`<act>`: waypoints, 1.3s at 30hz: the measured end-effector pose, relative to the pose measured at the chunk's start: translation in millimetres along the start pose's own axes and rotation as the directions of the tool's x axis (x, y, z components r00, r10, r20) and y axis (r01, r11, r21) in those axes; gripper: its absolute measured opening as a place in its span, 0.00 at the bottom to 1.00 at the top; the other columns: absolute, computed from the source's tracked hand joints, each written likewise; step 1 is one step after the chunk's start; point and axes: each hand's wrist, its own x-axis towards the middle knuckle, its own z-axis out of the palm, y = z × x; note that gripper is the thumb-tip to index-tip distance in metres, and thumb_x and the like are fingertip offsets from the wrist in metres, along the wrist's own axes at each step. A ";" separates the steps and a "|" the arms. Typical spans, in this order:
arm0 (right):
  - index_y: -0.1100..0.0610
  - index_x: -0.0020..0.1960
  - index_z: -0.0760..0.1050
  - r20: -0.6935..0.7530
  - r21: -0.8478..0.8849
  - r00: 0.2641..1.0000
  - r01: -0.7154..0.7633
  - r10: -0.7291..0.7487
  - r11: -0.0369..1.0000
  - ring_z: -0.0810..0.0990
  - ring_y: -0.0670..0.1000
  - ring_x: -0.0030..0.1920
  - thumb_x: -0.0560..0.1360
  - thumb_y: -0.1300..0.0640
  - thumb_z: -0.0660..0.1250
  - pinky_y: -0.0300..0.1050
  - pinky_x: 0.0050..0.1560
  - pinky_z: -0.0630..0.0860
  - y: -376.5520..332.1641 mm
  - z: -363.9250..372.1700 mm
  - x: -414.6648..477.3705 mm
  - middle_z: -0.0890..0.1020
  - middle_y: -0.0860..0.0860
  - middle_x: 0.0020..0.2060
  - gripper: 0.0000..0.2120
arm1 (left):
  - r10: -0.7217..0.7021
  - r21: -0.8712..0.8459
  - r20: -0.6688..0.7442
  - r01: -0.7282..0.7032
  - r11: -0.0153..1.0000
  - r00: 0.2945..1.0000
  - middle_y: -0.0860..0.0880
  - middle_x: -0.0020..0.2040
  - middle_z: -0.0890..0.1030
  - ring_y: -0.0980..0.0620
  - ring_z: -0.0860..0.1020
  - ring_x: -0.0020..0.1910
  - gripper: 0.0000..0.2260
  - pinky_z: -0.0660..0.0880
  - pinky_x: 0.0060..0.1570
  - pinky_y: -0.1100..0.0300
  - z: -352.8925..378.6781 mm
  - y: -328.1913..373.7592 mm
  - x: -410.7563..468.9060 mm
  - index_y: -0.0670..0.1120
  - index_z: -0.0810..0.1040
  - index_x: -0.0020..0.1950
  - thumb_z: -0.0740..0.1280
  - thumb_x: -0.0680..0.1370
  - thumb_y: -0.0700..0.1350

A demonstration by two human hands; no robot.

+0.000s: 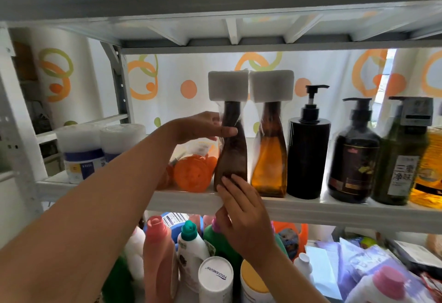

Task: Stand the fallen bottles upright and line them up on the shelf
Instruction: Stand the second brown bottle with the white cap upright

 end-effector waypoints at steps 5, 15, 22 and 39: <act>0.60 0.54 0.80 0.058 0.021 0.998 -0.022 0.020 1.000 0.81 0.55 0.53 0.75 0.56 0.60 0.47 0.56 0.77 -16.3 -5.9 21.8 0.83 0.56 0.50 0.14 | -0.075 0.046 -0.011 0.076 0.996 0.997 0.46 0.69 0.71 0.49 0.70 0.66 0.27 0.70 0.59 0.59 -4.9 -17.4 -23.1 0.49 0.63 0.71 0.68 0.75 0.52; 0.60 0.54 0.79 0.179 -0.057 0.982 -0.052 0.062 0.997 0.81 0.57 0.54 0.71 0.51 0.66 0.52 0.59 0.71 -31.7 -3.5 33.8 0.83 0.55 0.52 0.16 | 0.029 0.178 -0.182 0.004 0.984 0.983 0.48 0.65 0.76 0.50 0.75 0.62 0.25 0.70 0.53 0.62 18.0 -5.8 -36.5 0.47 0.70 0.68 0.67 0.75 0.56; 0.62 0.57 0.79 0.128 -0.028 0.991 -0.032 0.035 0.999 0.81 0.57 0.55 0.68 0.56 0.71 0.48 0.58 0.69 -41.8 -4.5 39.6 0.82 0.56 0.53 0.18 | -0.007 0.226 -0.223 0.059 0.972 0.975 0.49 0.59 0.79 0.53 0.76 0.51 0.24 0.72 0.51 0.60 21.4 -3.3 -30.9 0.47 0.75 0.61 0.67 0.72 0.61; 0.61 0.56 0.78 0.198 -0.034 0.977 -0.067 0.073 0.997 0.81 0.55 0.53 0.63 0.58 0.77 0.46 0.57 0.72 -53.7 9.5 55.6 0.83 0.56 0.51 0.23 | 0.038 0.184 -0.185 -0.004 0.983 0.982 0.48 0.56 0.81 0.53 0.77 0.50 0.22 0.74 0.49 0.62 19.8 -4.8 -35.5 0.45 0.76 0.61 0.68 0.74 0.57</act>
